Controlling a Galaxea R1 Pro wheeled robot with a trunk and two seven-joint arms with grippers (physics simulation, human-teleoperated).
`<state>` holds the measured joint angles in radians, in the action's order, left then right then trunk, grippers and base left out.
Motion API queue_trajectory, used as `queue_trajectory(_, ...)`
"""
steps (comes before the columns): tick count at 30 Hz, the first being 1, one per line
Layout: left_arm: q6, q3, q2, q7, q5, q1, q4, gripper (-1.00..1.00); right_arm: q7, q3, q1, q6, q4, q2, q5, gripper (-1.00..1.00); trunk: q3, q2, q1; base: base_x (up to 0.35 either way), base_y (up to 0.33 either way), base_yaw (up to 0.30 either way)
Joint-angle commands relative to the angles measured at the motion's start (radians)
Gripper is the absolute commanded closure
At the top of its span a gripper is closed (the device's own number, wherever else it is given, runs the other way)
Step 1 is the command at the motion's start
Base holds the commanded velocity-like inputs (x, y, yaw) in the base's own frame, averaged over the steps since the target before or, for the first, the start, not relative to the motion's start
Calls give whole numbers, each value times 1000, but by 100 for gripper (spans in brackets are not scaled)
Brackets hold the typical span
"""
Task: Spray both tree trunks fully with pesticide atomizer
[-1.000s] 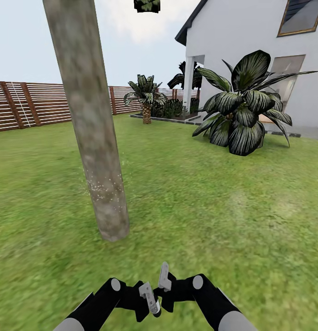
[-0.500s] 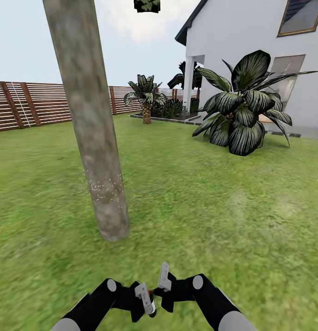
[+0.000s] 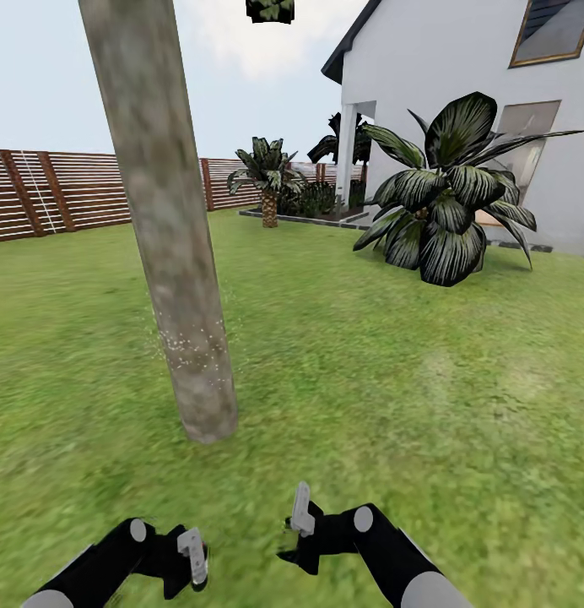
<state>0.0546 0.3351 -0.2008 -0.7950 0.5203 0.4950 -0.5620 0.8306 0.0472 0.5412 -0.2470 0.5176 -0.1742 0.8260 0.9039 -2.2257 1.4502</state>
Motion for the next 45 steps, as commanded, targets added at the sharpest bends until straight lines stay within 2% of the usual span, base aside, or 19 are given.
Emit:
queue_trajectory(1,5,3,-18,-3,-3,-1,-3,100,0,-1,0,-7,0,0,10,-100,1,0,0,0,0,0)
queue_trajectory(6,-48,2,-62,9,-3,-7,2,100,-11,-8,0,-9,-2,0,12,-100,1,0,0,0,0,0)
queue_trajectory(9,-56,-5,-63,90,-11,-7,32,100,-90,-9,-2,-10,-8,0,10,-100,1,0,0,0,0,0)
queue_trajectory(12,-59,-78,-52,234,-74,-7,87,100,-257,-34,-5,-10,-86,66,3,-100,1,0,0,0,0,0)
queue_trajectory(13,-64,-127,-45,302,-131,-7,137,100,-356,-77,-6,-14,-166,92,-16,-100,1,0,0,0,0,0)
queue_trajectory(14,-76,-156,-41,337,-173,-7,168,100,-419,-108,-6,-19,-217,107,-32,-100,1,0,0,0,0,0)
queue_trajectory(15,-115,-192,-38,383,-238,-7,212,100,-521,-153,-7,-35,-290,133,-60,-100,1,0,0,0,0,0)
queue_trajectory(17,-184,-218,-36,437,-316,-8,270,100,-657,-191,-7,-67,-362,163,-101,-100,1,0,0,0,0,0)
queue_trajectory(18,-229,-226,-35,485,-371,-9,308,100,-765,-205,-8,-92,-394,177,-142,-100,1,0,0,0,0,0)
queue_trajectory(19,-250,-230,-35,518,-403,-11,327,100,-833,-210,-10,-106,-406,184,-173,-100,1,0,0,0,0,0)
queue_trajectory(21,-287,-234,-32,609,-501,-18,375,100,-1017,-217,-37,-153,-422,199,-298,-100,1,0,0,0,0,0)
queue_trajectory(22,-296,-234,-30,633,-540,-22,388,100,-1063,-217,-47,-170,-424,203,-346,-100,1,0,0,0,0,0)
queue_trajectory(23,-311,-235,-26,667,-609,-29,409,100,-1114,-218,-62,-195,-425,207,-414,-100,1,0,0,0,0,0)
queue_trajectory(25,-342,-235,-14,712,-712,-55,441,100,-1152,-219,-76,-222,-426,216,-490,-100,1,0,0,0,0,0)
queue_trajectory(27,-383,-235,-6,738,-768,-83,454,100,-1166,-219,-83,-233,-427,228,-523,-100,1,0,0,0,0,0)
queue_trajectory(31,-401,-234,7,745,-794,-95,460,100,-1169,-218,-88,-237,-426,229,-535,-100,1,0,0,0,0,0)
queue_trajectory(32,-404,-234,22,745,-795,-99,460,100,-1169,-219,-89,-238,-424,222,-538,-100,1,0,0,0,0,0)
queue_trajectory(36,-409,-232,24,743,-789,-121,448,100,-1168,-219,-89,-236,-427,220,-541,-100,1,0,0,0,0,42)
queue_trajectory(45,-409,-233,27,747,-793,-122,446,100,-1168,-219,-89,-235,-430,218,-542,-100,1,0,0,-104,0,267)
